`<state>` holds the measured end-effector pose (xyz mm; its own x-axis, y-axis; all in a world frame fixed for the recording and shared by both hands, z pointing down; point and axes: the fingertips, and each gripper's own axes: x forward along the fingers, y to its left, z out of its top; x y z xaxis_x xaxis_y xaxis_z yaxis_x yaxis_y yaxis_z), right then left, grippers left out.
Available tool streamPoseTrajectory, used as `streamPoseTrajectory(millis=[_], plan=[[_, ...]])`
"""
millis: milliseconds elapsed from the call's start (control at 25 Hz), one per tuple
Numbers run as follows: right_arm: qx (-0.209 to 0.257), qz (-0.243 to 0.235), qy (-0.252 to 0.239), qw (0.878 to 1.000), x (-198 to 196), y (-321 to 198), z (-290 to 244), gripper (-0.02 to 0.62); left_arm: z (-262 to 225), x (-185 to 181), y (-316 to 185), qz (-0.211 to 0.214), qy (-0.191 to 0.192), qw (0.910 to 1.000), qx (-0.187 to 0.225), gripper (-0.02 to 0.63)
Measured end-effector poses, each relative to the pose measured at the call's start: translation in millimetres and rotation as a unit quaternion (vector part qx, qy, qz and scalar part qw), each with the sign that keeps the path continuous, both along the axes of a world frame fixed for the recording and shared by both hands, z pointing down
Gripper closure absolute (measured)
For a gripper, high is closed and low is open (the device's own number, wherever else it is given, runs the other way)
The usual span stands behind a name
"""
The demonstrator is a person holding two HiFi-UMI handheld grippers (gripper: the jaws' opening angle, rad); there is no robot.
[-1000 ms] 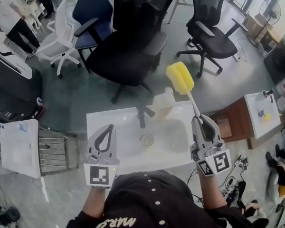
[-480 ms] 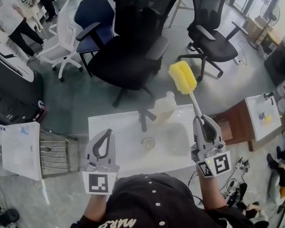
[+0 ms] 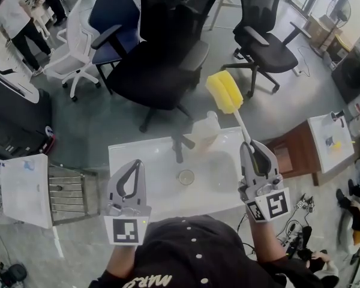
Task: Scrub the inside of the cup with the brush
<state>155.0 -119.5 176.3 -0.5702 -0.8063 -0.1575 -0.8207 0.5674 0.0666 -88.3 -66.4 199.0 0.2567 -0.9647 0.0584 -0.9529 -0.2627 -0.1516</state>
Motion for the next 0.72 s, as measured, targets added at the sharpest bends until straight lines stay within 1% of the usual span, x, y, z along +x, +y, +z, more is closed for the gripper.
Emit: streamPoseTrajectory(millis=[360,400,520,560,640,720], plan=[[0.003,0.004,0.005,1.0,3,-2,-1,0.548,4,2,-2,0.001,-0.003,1.0,-0.003,0.58],[0.003,0.004,0.006,1.0,3,-2,-1,0.548,5,3,-3,0.002,-0.009,0.9999,-0.004,0.58],[0.005,0.004,0.009,1.0,3,-2,1,0.548,8,7,-3,0.02,-0.053,0.9984,-0.003,0.58],[0.005,0.004,0.01,1.0,3,-2,1,0.548,9,7,-3,0.017,-0.044,0.9989,-0.005,0.58],[0.006,0.004,0.013,1.0,4,-1,2,0.548,10,8,-3,0.004,-0.011,0.9999,-0.008,0.58],[0.008,0.003,0.016,1.0,4,-1,2,0.548,10,8,-3,-0.003,0.009,0.9999,-0.009,0.58]])
